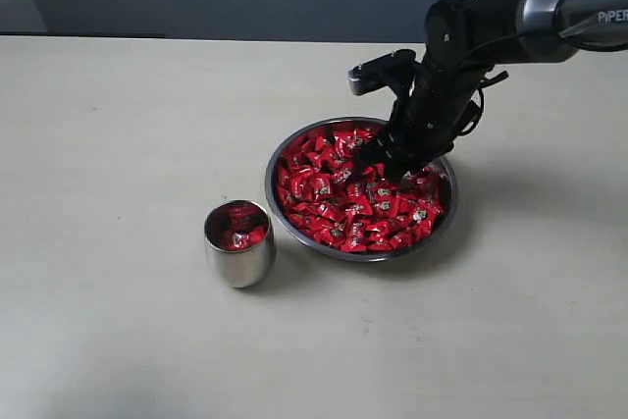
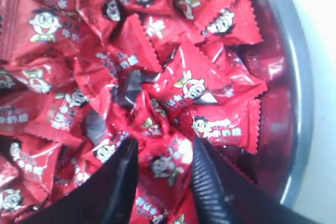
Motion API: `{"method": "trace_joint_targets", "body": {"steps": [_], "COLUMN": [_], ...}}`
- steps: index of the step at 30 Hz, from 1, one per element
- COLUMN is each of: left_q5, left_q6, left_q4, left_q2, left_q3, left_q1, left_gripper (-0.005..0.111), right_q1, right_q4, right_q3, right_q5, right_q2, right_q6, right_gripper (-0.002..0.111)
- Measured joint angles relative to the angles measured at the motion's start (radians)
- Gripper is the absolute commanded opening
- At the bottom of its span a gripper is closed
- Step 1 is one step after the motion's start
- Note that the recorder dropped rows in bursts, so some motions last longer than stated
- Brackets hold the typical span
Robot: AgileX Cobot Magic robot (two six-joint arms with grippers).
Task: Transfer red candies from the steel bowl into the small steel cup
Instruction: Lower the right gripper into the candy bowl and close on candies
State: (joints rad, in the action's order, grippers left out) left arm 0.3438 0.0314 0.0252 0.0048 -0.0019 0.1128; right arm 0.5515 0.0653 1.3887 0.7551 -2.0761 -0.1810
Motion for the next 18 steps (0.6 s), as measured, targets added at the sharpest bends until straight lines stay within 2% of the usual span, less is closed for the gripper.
{"method": "trace_joint_targets", "body": {"steps": [18], "left_q5": [0.000], "left_q6": [0.000], "left_q4": [0.000], "left_q2": [0.000], "left_q3": [0.000], "left_q1": [0.000], "left_gripper": [0.000], "right_q1": [0.000], "right_q4": [0.015], "right_q3": [-0.006], "right_q5": [0.005], "right_q2": [0.068], "right_q6": [0.002], "right_gripper": [0.034]}}
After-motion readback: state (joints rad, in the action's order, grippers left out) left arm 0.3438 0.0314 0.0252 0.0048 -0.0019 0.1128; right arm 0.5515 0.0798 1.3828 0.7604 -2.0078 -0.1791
